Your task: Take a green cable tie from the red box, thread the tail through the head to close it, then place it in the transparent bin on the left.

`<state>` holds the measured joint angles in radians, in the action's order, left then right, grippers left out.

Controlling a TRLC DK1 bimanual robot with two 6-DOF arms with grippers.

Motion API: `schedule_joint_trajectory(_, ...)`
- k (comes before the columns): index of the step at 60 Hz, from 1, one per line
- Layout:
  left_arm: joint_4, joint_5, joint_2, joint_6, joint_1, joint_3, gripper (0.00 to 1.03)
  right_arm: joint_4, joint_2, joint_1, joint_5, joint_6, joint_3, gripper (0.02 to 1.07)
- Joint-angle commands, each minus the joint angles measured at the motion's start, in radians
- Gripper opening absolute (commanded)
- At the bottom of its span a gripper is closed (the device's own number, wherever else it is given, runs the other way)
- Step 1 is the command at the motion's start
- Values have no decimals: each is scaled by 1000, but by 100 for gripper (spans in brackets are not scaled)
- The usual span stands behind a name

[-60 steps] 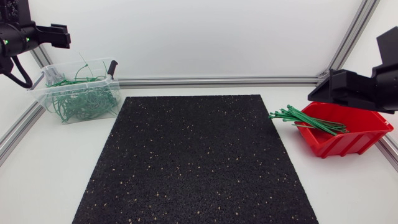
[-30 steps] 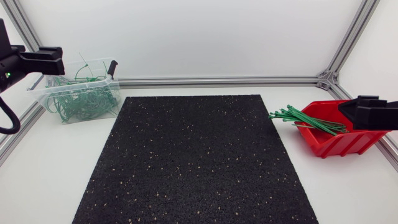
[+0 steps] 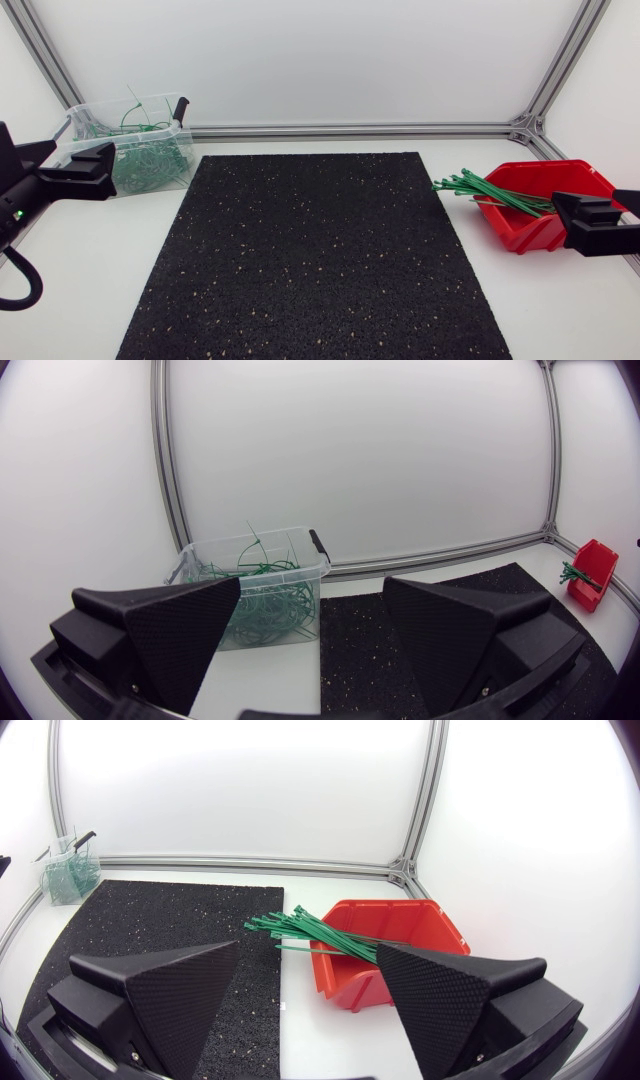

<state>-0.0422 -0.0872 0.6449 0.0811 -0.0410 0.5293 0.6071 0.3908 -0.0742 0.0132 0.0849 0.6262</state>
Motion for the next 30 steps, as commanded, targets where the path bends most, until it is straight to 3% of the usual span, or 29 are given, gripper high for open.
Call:
schedule_joint_trajectory(1,11,-3,-51,-21,-8,-48,99,-23,-52,-4,7,27,-54,102)
schedule_joint_trajectory(30,29,26,-300,-43,0,-247,99,-196,-280,8,5,20,-289,102)
